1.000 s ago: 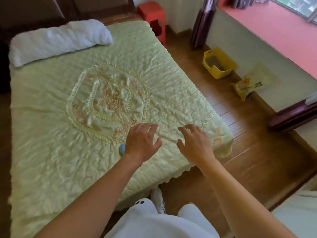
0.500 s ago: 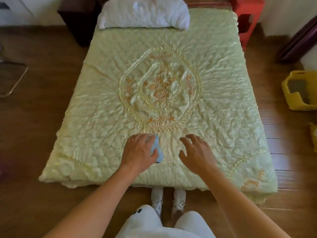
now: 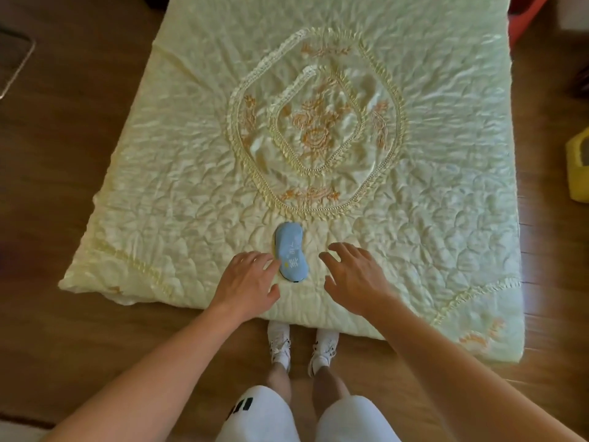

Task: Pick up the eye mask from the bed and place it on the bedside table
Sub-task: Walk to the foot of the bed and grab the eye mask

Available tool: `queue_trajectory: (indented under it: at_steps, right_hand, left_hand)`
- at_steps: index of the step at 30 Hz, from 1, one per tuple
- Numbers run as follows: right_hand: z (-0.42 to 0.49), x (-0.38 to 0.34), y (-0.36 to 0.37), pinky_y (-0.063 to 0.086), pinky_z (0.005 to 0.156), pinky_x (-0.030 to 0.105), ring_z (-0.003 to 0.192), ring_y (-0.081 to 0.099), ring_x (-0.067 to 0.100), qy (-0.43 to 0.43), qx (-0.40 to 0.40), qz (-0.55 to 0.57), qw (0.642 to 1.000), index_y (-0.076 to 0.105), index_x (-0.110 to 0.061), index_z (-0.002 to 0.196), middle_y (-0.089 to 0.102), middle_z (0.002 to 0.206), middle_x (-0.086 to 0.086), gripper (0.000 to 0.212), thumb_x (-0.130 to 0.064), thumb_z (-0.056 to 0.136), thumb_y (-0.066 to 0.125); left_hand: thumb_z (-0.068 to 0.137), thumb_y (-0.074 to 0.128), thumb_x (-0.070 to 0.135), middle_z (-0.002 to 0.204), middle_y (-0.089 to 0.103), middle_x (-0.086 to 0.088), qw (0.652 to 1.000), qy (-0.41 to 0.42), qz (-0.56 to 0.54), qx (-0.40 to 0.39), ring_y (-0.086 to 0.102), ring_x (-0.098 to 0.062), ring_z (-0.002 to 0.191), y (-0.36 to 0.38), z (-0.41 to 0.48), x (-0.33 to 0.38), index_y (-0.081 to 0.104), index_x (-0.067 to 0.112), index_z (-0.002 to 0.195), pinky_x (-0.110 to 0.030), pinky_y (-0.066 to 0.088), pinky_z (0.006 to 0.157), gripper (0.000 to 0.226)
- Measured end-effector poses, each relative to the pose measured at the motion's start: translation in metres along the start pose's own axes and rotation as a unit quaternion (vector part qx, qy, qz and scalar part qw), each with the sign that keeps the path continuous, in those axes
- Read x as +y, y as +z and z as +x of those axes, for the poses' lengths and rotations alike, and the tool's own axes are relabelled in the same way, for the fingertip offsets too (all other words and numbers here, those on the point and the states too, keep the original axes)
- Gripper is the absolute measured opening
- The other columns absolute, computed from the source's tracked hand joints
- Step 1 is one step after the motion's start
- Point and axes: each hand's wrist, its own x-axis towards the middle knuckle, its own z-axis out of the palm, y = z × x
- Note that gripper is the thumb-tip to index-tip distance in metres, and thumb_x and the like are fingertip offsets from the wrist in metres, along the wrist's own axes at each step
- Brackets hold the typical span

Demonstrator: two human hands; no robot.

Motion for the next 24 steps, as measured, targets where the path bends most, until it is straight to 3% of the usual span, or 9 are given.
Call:
queue_trajectory:
  at_steps: [8,16,20,24]
  right_hand:
    - [0.058,0.005,0.083,0.047,0.105,0.047,0.130,0.057,0.034,-0.023,-0.026,-0.004,0.999,0.063,-0.010,0.129,0.062,0.139,0.016,0.042,-0.020,0.088,0.067]
    - [0.114,0.017,0.194,0.051,0.101,0.049,0.124,0.062,0.036,-0.037,-0.032,0.014,0.999,0.063,-0.008,0.131,0.065,0.133,0.017,0.053,-0.014,0.080,0.074]
    - [0.126,0.021,0.241,0.055,0.095,0.049,0.120,0.063,0.038,-0.038,-0.015,0.009,0.999,0.062,-0.005,0.131,0.066,0.132,0.019,0.054,-0.011,0.080,0.075]
    - [0.131,0.023,0.282,0.058,0.090,0.049,0.119,0.064,0.039,-0.043,0.039,-0.002,0.998,0.062,-0.003,0.129,0.066,0.131,0.020,0.052,-0.007,0.079,0.075]
  left_hand:
    - [0.089,0.051,0.032,0.156,0.038,-0.007,0.998,0.033,0.018,-0.053,0.033,-0.024,0.142,0.081,0.062,-0.039,0.040,0.013,0.144,-0.042,0.027,0.117,0.059]
    - [0.091,0.043,0.003,0.166,0.008,-0.008,0.989,0.094,0.075,-0.083,0.005,-0.025,0.152,0.185,0.133,-0.072,0.014,0.013,0.154,-0.042,0.017,0.122,0.070]
    - [0.089,0.048,-0.004,0.167,0.006,-0.006,0.984,0.145,0.083,-0.064,0.004,-0.024,0.153,0.220,0.157,-0.084,0.011,0.020,0.155,-0.042,0.015,0.121,0.079]
    - [0.087,0.056,-0.001,0.166,0.017,-0.005,0.984,0.163,0.063,-0.022,0.010,-0.023,0.152,0.243,0.178,-0.092,0.024,0.023,0.152,-0.042,0.016,0.123,0.076]
